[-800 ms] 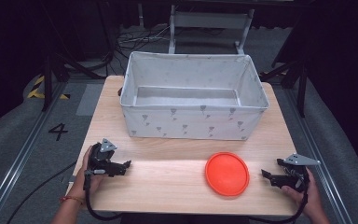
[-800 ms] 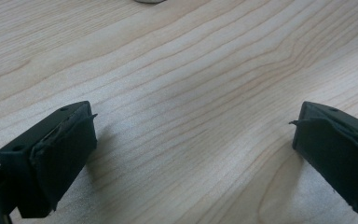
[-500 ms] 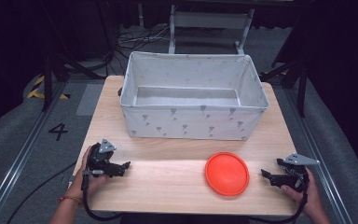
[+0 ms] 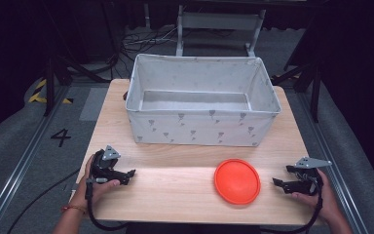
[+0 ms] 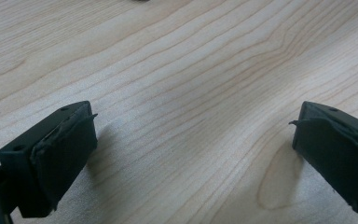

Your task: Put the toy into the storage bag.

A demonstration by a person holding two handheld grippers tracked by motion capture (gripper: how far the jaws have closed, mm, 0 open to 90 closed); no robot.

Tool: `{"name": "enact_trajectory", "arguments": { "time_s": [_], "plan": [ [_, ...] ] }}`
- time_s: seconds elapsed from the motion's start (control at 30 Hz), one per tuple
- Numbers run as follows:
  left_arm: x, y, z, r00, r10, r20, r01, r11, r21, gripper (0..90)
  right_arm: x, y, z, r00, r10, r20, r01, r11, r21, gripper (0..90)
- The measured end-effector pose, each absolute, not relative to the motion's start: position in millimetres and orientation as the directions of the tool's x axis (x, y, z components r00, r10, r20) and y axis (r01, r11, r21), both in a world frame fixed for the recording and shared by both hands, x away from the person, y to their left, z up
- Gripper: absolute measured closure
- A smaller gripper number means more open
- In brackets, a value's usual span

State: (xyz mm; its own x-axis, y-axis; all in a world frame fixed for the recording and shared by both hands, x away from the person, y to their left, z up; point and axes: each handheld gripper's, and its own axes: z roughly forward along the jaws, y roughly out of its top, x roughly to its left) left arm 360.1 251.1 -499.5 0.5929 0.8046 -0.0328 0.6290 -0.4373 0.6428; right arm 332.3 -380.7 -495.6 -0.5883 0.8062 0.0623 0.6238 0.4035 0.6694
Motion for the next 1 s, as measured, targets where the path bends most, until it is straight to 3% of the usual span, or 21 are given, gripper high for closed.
{"name": "enact_trajectory", "arguments": {
  "time_s": [0.33,0.43,0.73,1.0],
  "plan": [
    [360.2,251.2,-499.4,0.595,0.803,-0.032,0.627,-0.440,0.643,0.1,346.9,-355.5,-474.7,-0.673,0.728,0.129,0.589,0.423,0.688,18.0],
    [360.1,251.2,-499.3,0.595,0.803,-0.032,0.629,-0.440,0.641,0.1,356.3,-327.5,-466.8,-0.728,0.675,0.123,0.554,0.473,0.686,18.1],
    [360.1,251.4,-499.4,0.596,0.803,-0.030,0.627,-0.442,0.641,0.1,381.5,-285.0,-481.0,-0.789,0.607,0.098,0.537,0.602,0.591,22.6],
    [360.0,251.5,-499.4,0.596,0.802,-0.031,0.628,-0.442,0.641,0.1,375.3,-278.7,-487.3,-0.807,0.584,0.091,0.520,0.629,0.578,15.8]
  ]
}}
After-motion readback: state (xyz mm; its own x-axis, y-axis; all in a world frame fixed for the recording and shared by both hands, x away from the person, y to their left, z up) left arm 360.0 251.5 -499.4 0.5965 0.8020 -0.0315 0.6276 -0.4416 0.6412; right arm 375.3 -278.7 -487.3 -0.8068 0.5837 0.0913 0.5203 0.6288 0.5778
